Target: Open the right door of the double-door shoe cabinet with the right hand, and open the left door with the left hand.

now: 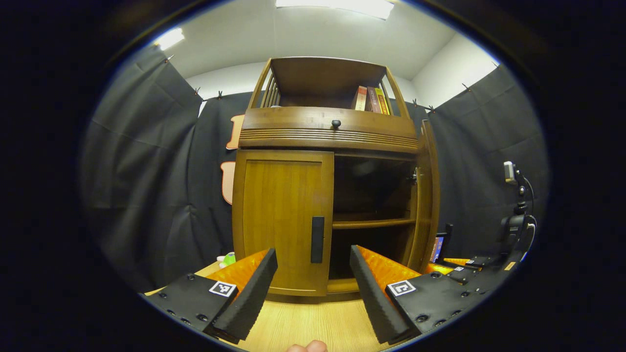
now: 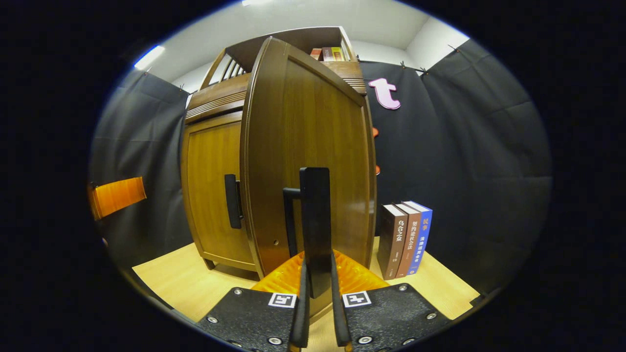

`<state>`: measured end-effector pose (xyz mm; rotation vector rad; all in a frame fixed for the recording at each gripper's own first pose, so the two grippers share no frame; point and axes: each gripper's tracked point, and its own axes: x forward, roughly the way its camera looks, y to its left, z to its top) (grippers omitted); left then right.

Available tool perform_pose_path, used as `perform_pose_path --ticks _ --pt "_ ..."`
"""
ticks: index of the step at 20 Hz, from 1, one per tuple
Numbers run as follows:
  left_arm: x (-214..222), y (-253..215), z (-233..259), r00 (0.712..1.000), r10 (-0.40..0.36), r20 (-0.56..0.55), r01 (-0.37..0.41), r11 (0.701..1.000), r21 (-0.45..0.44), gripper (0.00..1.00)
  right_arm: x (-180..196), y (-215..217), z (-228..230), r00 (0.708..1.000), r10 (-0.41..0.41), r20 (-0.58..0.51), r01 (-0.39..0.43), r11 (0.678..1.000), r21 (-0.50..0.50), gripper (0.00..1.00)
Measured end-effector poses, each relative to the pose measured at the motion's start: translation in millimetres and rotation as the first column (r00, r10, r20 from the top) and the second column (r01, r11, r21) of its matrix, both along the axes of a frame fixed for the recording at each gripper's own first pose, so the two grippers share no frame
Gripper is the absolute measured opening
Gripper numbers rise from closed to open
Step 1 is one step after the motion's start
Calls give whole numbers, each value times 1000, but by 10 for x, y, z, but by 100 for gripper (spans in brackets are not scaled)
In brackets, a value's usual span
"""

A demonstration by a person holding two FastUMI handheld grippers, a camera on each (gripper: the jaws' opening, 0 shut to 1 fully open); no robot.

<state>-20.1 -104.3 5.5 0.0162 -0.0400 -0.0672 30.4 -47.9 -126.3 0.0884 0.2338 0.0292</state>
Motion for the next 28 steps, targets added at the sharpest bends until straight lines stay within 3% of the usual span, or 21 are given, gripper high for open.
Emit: perform_pose_path --ticks 8,10,11,12,13,14,21,28 --pt "-19 -62 -49 1000 -25 -16 25 1000 -13 96 -161 -667 -17 989 -147 16 148 980 -135 12" --pt "-19 -109 -41 999 -34 -18 34 999 -16 98 -175 -733 -24 989 -150 17 151 978 -142 8" --pt "-29 -129 -42 999 -40 -17 40 999 -17 97 -192 -738 -12 989 -147 18 148 979 -137 17" --pt "-29 -138 -33 999 -44 -15 44 999 -15 95 -200 -758 -10 990 -140 21 141 980 -143 7" --pt "-38 -148 -27 999 -44 -12 44 999 -10 99 -212 -780 7 991 -128 26 131 980 -150 17" --pt "-40 -132 -17 999 -40 -9 40 999 -7 99 -220 -811 9 993 -119 28 122 981 -150 7" --pt "-50 -6 -19 1000 -14 -4 14 1000 -6 99 -203 -1081 -16 1000 0 -12 -2 987 -162 6" --pt "-55 8 -19 1000 -20 -9 20 1000 -22 95 -202 -1357 -15 998 67 18 -65 993 -101 7"
